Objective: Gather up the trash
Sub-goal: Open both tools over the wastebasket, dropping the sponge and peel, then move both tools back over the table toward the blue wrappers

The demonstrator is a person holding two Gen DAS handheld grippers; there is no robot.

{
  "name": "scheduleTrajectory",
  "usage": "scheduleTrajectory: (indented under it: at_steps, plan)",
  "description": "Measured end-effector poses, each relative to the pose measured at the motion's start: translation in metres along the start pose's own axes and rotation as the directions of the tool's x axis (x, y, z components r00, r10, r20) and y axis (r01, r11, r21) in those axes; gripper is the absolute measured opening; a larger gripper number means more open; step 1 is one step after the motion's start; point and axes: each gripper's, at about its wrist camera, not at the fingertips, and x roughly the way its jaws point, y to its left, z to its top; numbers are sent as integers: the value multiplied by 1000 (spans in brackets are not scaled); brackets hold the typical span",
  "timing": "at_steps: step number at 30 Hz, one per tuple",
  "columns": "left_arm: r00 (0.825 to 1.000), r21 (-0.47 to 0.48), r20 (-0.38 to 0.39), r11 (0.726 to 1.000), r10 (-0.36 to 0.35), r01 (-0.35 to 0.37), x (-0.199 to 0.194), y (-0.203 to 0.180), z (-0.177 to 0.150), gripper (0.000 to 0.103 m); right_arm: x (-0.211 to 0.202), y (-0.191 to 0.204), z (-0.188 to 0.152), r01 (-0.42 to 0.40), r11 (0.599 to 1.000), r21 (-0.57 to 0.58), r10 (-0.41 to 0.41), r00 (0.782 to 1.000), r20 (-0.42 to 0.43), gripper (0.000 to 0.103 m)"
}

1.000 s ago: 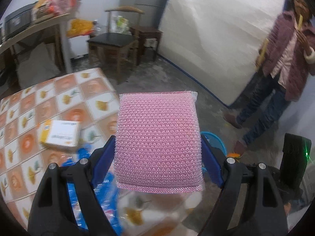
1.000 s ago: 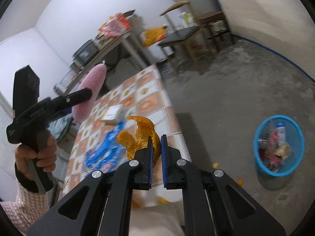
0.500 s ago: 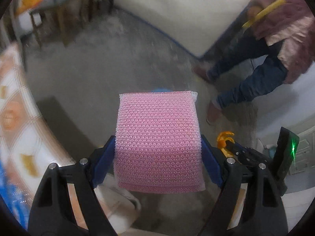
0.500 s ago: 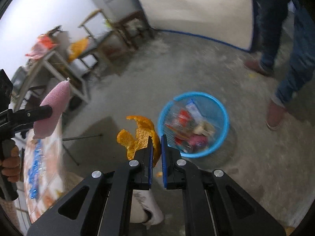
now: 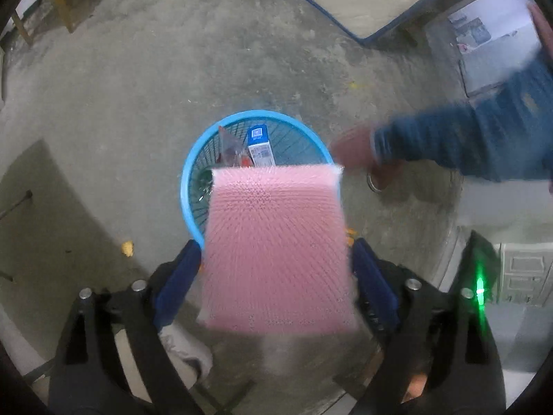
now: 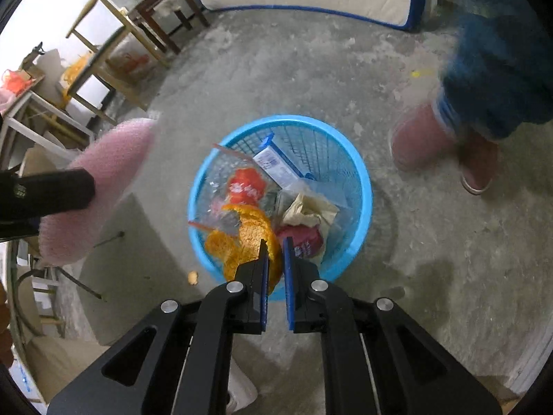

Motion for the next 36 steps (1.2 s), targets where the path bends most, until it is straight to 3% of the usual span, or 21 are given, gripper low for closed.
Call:
scheduleTrajectory:
  at_steps: [3, 7, 14, 19, 27, 33, 36]
  plan:
    - [1000, -49, -14, 999, 15, -16, 17, 2, 8, 88, 34, -9, 4, 20, 1000, 16, -19, 998, -57, 26]
    - [999, -96, -15, 994, -50, 48, 18, 7, 8, 89, 49, -15, 1, 23, 999, 41, -20, 997, -70, 37]
    - [997, -56, 54, 996, -60, 63, -19, 6, 1, 89, 29, -12, -4, 12, 999, 42, -12, 1000, -23, 41]
    - [985, -6, 148, 996, -91, 93, -77, 3, -17, 89, -7, 6, -14, 6, 1000, 24, -7, 999, 50, 49]
    - [931, 52, 345, 992, -123, 112, -178, 8, -69, 89, -80, 52, -37, -30, 998, -53, 39, 985, 170, 60]
    - [871, 77, 483, 995, -92, 62, -243, 26, -124, 89, -137, 101, -56, -50, 987, -151, 87, 965, 248, 68]
    - [832, 66, 551, 997, -62, 30, -275, 44, -159, 89, -164, 129, -66, -54, 977, -206, 111, 954, 277, 71]
